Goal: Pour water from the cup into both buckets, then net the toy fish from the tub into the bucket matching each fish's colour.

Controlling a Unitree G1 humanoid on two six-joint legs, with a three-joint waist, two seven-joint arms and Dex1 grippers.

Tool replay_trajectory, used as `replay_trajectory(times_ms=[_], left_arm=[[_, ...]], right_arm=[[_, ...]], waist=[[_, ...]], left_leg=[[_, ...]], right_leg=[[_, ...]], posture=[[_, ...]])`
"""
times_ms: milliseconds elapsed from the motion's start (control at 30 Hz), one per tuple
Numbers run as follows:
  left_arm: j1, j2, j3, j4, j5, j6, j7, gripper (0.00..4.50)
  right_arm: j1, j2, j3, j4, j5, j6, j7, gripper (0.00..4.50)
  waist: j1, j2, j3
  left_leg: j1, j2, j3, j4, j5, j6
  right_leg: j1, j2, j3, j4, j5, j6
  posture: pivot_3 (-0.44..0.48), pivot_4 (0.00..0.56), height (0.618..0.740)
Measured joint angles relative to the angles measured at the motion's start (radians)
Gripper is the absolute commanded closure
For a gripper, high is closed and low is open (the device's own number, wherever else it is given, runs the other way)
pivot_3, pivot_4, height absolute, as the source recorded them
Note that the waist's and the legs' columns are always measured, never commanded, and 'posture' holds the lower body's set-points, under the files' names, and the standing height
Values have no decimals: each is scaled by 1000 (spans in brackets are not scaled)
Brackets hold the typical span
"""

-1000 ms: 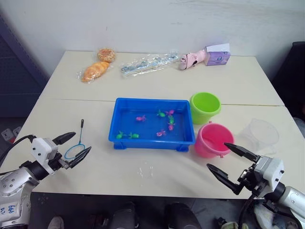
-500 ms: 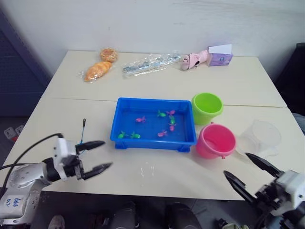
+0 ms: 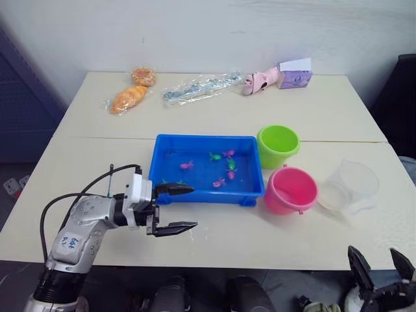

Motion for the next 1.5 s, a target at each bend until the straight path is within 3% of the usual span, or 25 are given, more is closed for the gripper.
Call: replay_trajectory(times_ms=[300, 467, 733, 1333, 1467, 1500], left_arm=[[-8, -15, -8, -1, 18, 7, 25, 157], [-11, -31, -8, -1, 27, -3, 33, 157], [-50, -68, -4, 0, 22, -3, 46, 157], [-124, -100, -36, 3, 19, 1, 3, 157], [-125, -101, -43, 5, 18, 2, -12, 0], [-126, -101, -43, 6, 18, 2, -13, 0]], right_arm=[[-311, -80, -17, 194, -67, 156, -219, 0], [-425, -131, -48, 301, -85, 166, -253, 0], [-543, -157, -51, 446, -105, 165, -259, 0], [-724, -139, -50, 578, -130, 173, -411, 0], [-749, -139, -50, 604, -132, 154, -408, 1329], [-755, -139, -50, 605, -131, 151, -404, 1904]], waist=[[1, 4, -2], [1, 4, -2], [1, 4, -2], [0, 4, -2], [-1, 4, -2], [-1, 4, -2]], left_leg=[[0, 0, 0, 2, 7, 0], [0, -1, 0, 3, 7, 1], [0, -1, 0, 4, 7, 1], [1, -1, 0, 3, 9, -1], [1, -1, 0, 3, 9, -1], [1, -1, 0, 3, 9, -1]], right_leg=[[0, 1, -1, 5, 0, 0], [0, 1, -1, 7, 0, 1], [1, 2, -1, 7, 0, 1], [0, 3, -1, 8, 0, 1], [0, 3, -1, 9, 0, 1], [0, 3, -1, 9, 0, 1]], posture=[[0, 150, 740], [0, 150, 740], [0, 150, 740], [0, 150, 740], [0, 150, 740], [0, 150, 740]])
